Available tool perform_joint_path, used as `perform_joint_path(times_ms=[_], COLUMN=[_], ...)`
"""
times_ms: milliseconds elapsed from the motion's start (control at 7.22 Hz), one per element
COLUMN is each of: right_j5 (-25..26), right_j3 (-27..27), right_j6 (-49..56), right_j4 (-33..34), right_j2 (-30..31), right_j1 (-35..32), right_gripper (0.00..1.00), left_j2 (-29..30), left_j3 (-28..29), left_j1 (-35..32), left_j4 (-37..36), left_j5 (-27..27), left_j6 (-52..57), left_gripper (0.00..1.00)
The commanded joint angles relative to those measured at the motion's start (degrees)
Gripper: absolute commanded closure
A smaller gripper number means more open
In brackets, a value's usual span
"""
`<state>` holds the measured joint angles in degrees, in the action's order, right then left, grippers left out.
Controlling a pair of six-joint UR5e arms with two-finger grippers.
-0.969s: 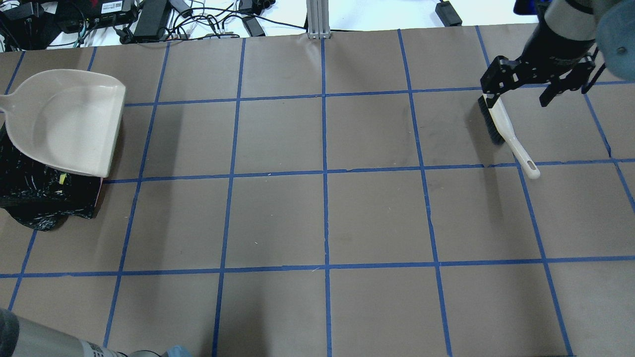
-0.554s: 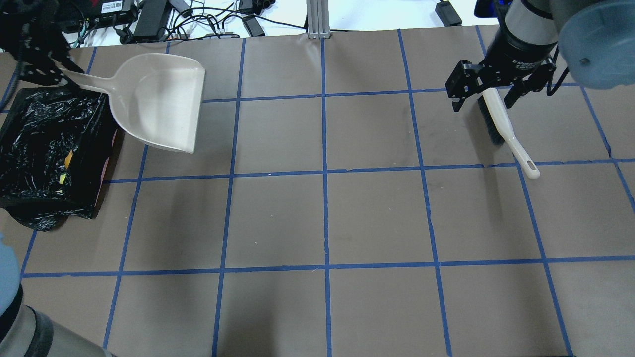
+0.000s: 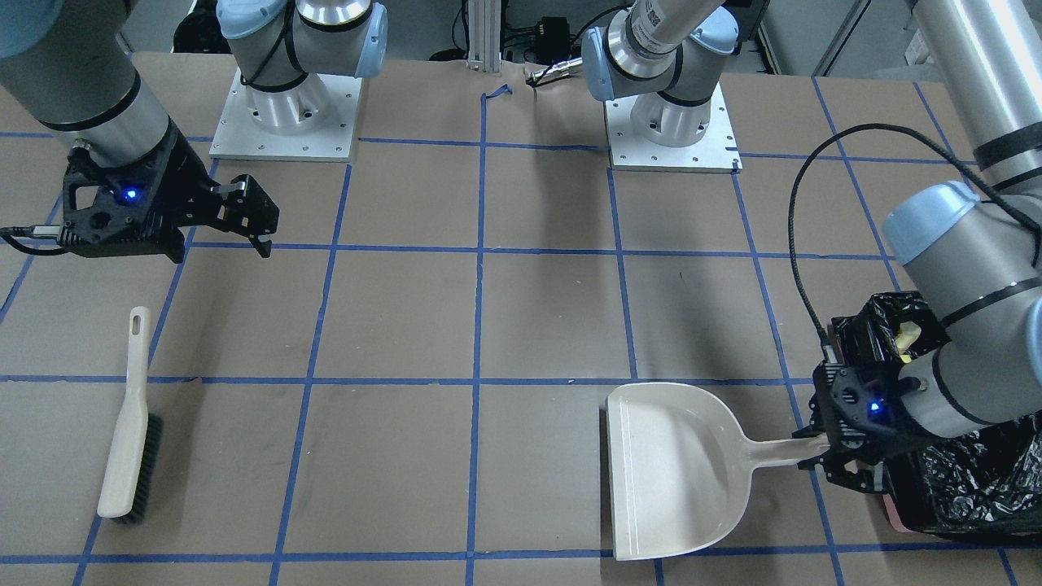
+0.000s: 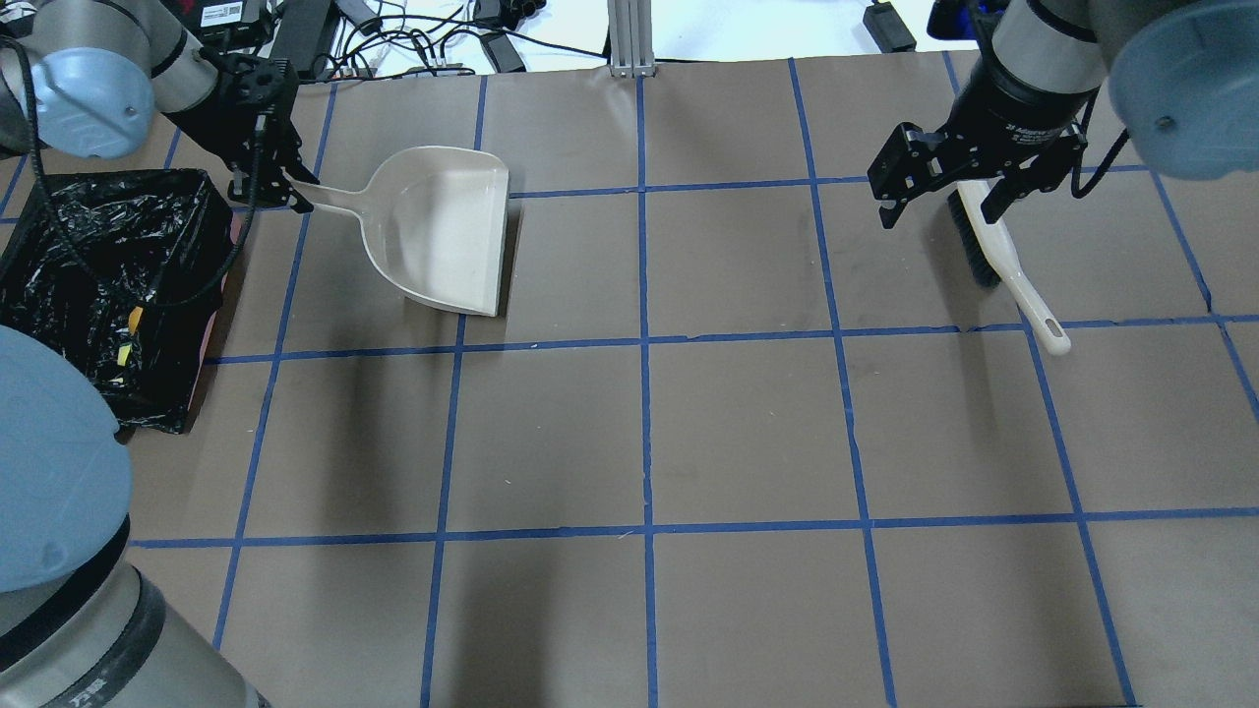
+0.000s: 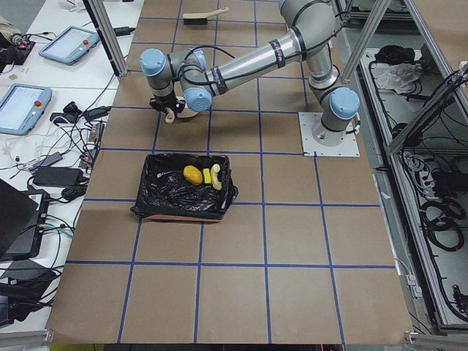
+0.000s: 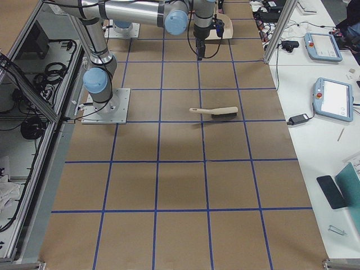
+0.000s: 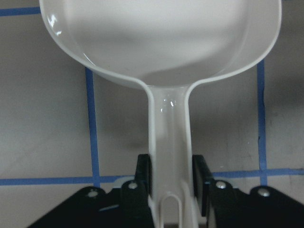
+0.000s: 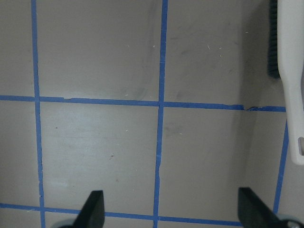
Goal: Sweep and dump trash into bin
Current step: 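Lower the dustpan onto the table with the left gripper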
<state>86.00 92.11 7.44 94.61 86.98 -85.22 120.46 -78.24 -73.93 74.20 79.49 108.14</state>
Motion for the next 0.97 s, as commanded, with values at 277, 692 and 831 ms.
perform_joint_path(times_ms=[277, 692, 831], right_j5=[1.7, 2.0, 2.0], right_j3=[0.2, 0.1, 0.1], right_j6=[-0.1, -0.4, -0.8], right_j4=[-1.0, -1.3, -1.3], right_j2=[1.2, 1.1, 1.2], right_j1=[-2.0, -2.0, -2.0], right_gripper=[0.0, 0.0, 0.0], left_j2=[2.1, 2.5, 2.5], left_j3=[0.2, 0.2, -0.2], left_j1=[-1.0, -0.6, -0.6], left_j4=[-0.5, -0.8, -0.8], left_j5=[-0.6, -1.0, -1.0], left_j6=[0.2, 0.4, 0.5], left_gripper=[0.65, 0.63, 0.56])
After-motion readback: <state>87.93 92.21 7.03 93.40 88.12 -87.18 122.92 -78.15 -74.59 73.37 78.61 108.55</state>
